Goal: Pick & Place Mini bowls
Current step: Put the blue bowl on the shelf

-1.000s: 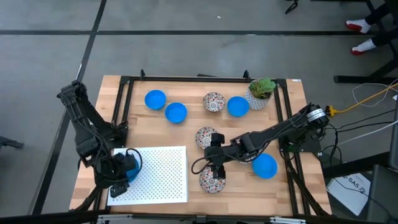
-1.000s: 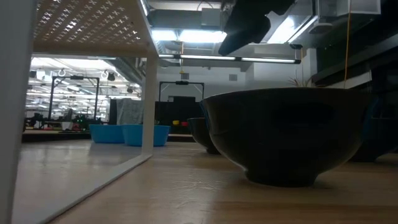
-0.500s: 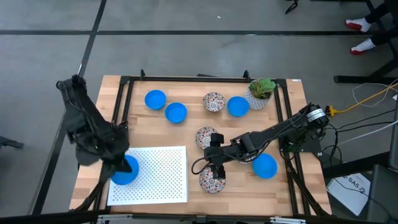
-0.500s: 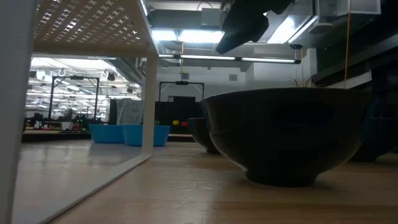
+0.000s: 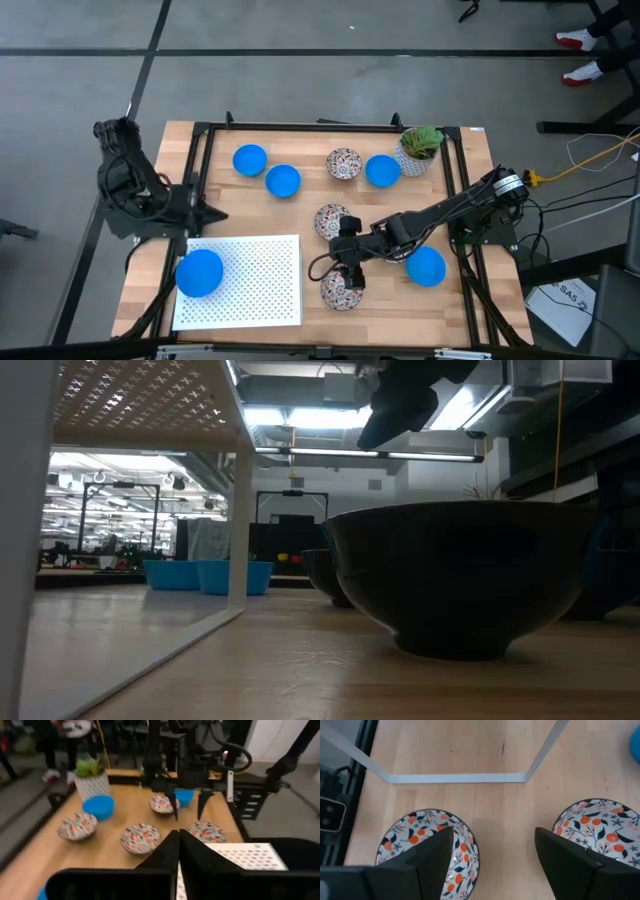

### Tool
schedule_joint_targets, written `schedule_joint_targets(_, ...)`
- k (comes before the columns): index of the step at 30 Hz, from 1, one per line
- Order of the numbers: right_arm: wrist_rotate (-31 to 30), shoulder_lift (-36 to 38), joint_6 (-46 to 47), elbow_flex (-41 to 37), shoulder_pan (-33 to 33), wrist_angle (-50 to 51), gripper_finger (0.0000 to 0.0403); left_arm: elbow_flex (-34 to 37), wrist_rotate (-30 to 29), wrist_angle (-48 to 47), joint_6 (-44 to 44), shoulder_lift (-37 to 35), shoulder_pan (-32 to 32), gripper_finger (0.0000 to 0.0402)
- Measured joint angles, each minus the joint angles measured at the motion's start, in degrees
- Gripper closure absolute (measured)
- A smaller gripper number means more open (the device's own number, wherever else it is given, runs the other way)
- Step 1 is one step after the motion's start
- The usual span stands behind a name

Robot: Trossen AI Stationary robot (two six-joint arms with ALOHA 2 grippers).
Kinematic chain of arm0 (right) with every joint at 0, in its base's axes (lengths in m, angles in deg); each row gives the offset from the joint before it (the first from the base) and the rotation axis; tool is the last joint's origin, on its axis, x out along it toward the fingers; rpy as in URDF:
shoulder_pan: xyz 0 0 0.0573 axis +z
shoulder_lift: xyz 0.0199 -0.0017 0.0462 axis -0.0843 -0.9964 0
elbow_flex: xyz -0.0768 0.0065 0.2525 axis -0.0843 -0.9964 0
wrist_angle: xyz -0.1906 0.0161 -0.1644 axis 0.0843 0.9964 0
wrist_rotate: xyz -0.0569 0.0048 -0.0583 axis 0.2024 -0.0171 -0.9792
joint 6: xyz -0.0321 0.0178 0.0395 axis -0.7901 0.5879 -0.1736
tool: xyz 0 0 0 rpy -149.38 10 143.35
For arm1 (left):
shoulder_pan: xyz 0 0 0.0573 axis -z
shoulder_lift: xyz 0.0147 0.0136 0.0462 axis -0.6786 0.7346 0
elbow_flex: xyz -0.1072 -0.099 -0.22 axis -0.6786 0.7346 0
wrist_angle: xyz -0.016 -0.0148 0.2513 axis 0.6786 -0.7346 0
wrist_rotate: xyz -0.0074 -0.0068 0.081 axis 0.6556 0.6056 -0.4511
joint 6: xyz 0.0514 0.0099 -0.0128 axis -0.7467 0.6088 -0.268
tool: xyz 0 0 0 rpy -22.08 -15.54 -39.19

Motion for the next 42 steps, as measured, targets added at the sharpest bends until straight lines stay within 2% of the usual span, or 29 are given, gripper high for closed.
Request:
schedule_joint_targets(3,-0.1,0.0,-2.0,0.0,0.0,0.0,0.0126,5.1,0.3,5.3,-6.3,-1.9,-2.7,0.0400)
schedule_joint_targets(7,-3.1,0.0,-5.7,0.0,0.0,0.0,0.0126,13.4,4.2,15.9,-14.1,-8.2,-7.5,0.0400)
schedule_joint_targets(9,-4.1,0.0,-6.9,0.0,-0.3,0.0,0.0126,17.9,11.1,24.9,-21.4,-12.2,-11.1,0.0401)
schedule_joint_targets(12,-4.0,0.0,-8.6,0.0,-1.1,0.0,0.0126,23.8,26.1,39.9,-33.9,-18.6,-17.0,0.0400)
schedule_joint_targets(15,-4.0,0.0,-11.6,0.0,-2.3,0.2,0.0126,27.7,34.0,48.0,-41.6,-24.0,-23.4,0.0400)
schedule_joint_targets(20,-1.7,0.0,-17.9,0.0,-5.8,0.4,0.0126,32.2,38.9,48.0,-38.8,-28.6,-33.8,0.0400)
schedule_joint_targets(23,-0.4,0.0,-21.5,0.0,-8.3,0.4,0.0126,34.5,44.9,48.7,-36.8,-28.8,-39.2,0.0400)
schedule_joint_targets(26,-0.4,0.0,-25.2,0.0,-10.8,0.4,0.0126,37.1,48.0,51.9,-35.2,-27.8,-43.7,0.0400)
schedule_joint_targets(34,-0.5,0.1,-31.2,0.0,-17.4,0.4,0.0126,42.7,44.1,59.7,-32.8,-23.5,-52.9,0.0400)
schedule_joint_targets(39,-0.5,0.2,-33.7,0.0,-20.2,-0.5,0.0126,48.4,51.9,66.8,-29.1,-22.6,-59.9,0.0400)
schedule_joint_targets(42,-0.5,0.2,-35.2,0.0,-21.5,-1.7,0.0126,52.4,53.8,72.2,-27.2,-22.6,-64.4,0.0400)
